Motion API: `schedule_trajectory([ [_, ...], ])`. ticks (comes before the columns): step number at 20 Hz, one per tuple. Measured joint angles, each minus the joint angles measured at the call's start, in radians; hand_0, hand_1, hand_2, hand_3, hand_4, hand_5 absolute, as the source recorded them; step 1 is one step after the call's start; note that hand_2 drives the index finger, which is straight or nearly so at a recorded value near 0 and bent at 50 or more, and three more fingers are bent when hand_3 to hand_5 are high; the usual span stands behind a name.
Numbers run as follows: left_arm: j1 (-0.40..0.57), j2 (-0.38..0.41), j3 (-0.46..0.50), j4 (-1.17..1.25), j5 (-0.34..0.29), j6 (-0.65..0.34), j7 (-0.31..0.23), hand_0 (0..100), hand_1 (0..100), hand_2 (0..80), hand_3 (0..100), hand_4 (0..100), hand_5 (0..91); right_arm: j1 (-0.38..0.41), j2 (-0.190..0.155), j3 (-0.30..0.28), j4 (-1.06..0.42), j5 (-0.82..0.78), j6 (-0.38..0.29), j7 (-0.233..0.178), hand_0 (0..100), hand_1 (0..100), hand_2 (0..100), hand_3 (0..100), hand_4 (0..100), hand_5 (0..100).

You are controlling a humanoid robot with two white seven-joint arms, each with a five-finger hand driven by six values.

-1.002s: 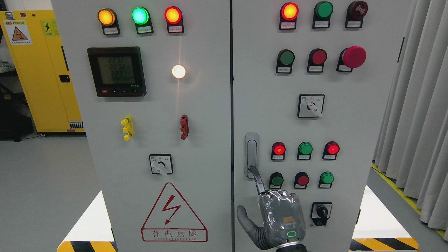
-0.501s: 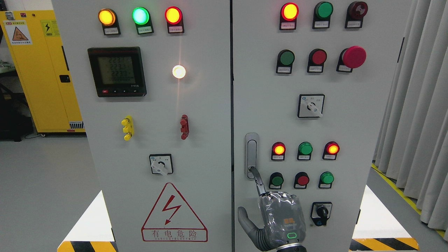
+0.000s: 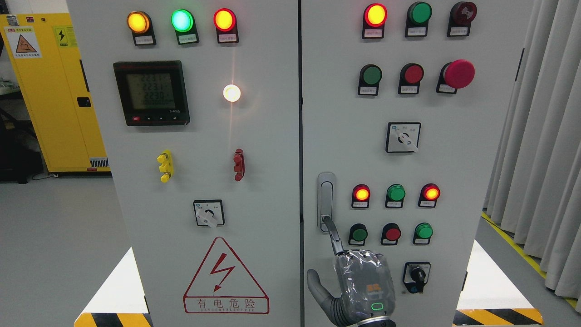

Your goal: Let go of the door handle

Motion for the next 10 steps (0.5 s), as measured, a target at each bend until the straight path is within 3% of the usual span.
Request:
schedule_trajectory([
  [10,0.000,0.000,0.000,0.000,0.000,0.000,0.000,12,56,0.0,0,0,0.0,0.005,0.000,0.002,0.000,0.000,-0.002,0.014,46,37,0,100,100,100],
])
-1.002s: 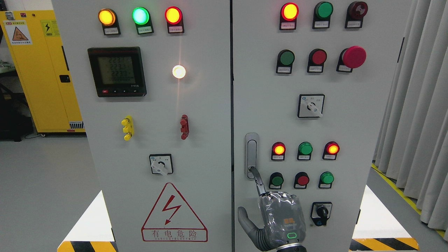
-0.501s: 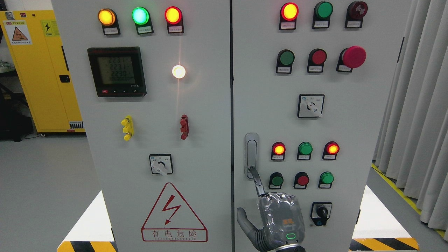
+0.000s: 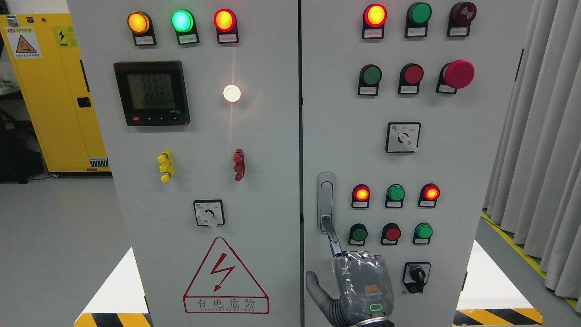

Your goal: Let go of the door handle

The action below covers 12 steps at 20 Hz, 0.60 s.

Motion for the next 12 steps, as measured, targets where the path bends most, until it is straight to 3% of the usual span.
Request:
schedule_trajectory([
  [12,0.000,0.000,0.000,0.000,0.000,0.000,0.000,12,56,0.0,0,0,0.0,0.005,0.001,0.000,0.000,0.001,0.002,0.005,46,37,0,100,100,100],
])
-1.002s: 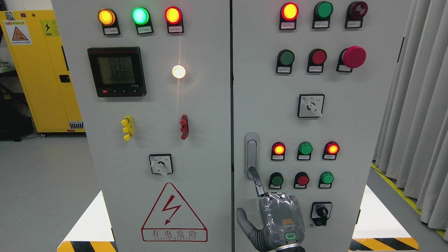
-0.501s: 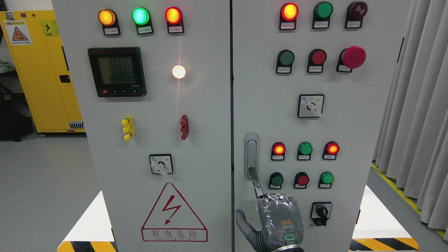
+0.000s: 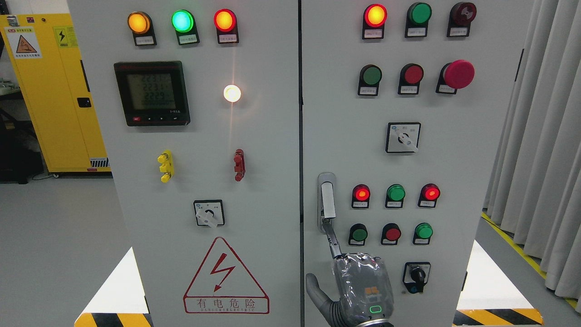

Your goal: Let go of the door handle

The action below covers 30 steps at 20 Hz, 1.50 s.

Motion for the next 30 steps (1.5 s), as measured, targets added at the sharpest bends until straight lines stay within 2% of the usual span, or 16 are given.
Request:
schedule_trajectory([
  [11,0.000,0.000,0.000,0.000,0.000,0.000,0.000,12,56,0.0,0,0,0.0,0.009,-0.001,0.000,-0.002,0.000,0.001,0.010,45,38,0,100,100,100],
  [24,0.000,0.000,0.000,0.000,0.000,0.000,0.000,12,56,0.0,0,0,0.0,0.018,-0.003,0.001,-0.033,-0.002,-0.003,-0.011,45,38,0,100,100,100],
  [27,0.000,0.000,0.000,0.000,0.000,0.000,0.000,12,56,0.0,0,0,0.0,0.022,-0.003,0.002,-0.043,-0.003,-0.006,-0.012,45,38,10,97,98,100],
  [28,0.000,0.000,0.000,0.000,0.000,0.000,0.000,12,56,0.0,0,0,0.0,0.023,-0.003,0.002,-0.046,-0.004,-0.006,-0.013,46,38,20,94,95,100],
  [30,0.000,0.000,0.000,0.000,0.000,0.000,0.000,12,56,0.0,0,0,0.0,0.024,-0.003,0.002,-0.054,-0.004,-0.006,-0.013,46,38,27,90,93,100],
])
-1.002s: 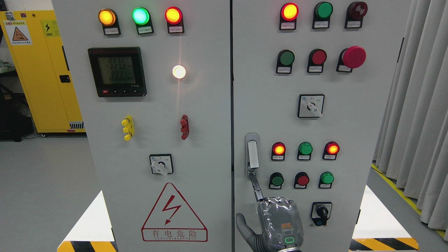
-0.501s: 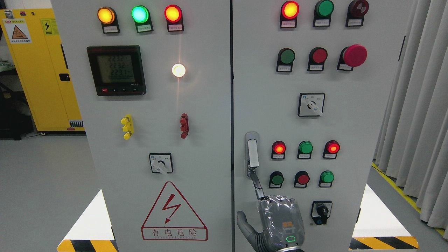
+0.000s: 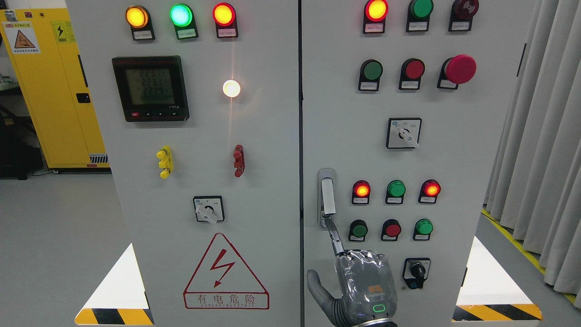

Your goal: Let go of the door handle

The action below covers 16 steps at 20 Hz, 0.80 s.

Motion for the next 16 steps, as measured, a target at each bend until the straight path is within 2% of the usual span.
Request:
schedule_trajectory([
  [4,0.000,0.000,0.000,0.000,0.000,0.000,0.000,12,56,0.0,0,0,0.0,0.010,0.000,0.000,-0.019,-0.001,-0.001,-0.001,57,42,37,89,92,98],
  [5,0.000,0.000,0.000,0.000,0.000,0.000,0.000,12,56,0.0,0,0,0.0,0.012,0.000,0.000,-0.024,-0.001,-0.001,0.004,62,42,43,89,92,98],
  [6,0.000,0.000,0.000,0.000,0.000,0.000,0.000,12,56,0.0,0,0,0.0,0.014,0.000,0.000,-0.028,-0.001,-0.001,0.007,63,42,44,89,92,98],
  [7,0.000,0.000,0.000,0.000,0.000,0.000,0.000,12,56,0.0,0,0,0.0,0.016,0.000,0.000,-0.033,-0.001,-0.001,0.008,68,42,49,91,92,97],
  [9,0.000,0.000,0.000,0.000,0.000,0.000,0.000,12,56,0.0,0,0,0.0,0.019,0.000,-0.002,-0.042,-0.002,-0.001,0.010,70,42,52,93,92,97],
  [10,0.000,0.000,0.000,0.000,0.000,0.000,0.000,12,56,0.0,0,0,0.0,0.020,0.000,-0.002,-0.046,-0.002,-0.001,0.011,75,41,61,99,93,98],
  [11,0.000,0.000,0.000,0.000,0.000,0.000,0.000,12,56,0.0,0,0,0.0,0.020,-0.001,-0.002,-0.049,-0.002,-0.001,0.011,76,41,64,100,94,99],
  [12,0.000,0.000,0.000,0.000,0.000,0.000,0.000,12,56,0.0,0,0,0.0,0.020,-0.001,-0.003,-0.053,-0.002,-0.001,0.012,76,40,69,100,96,100],
  [16,0.000,0.000,0.000,0.000,0.000,0.000,0.000,12,56,0.0,0,0,0.0,0.019,-0.001,-0.004,-0.064,-0.003,-0.002,0.014,54,37,78,100,100,100],
])
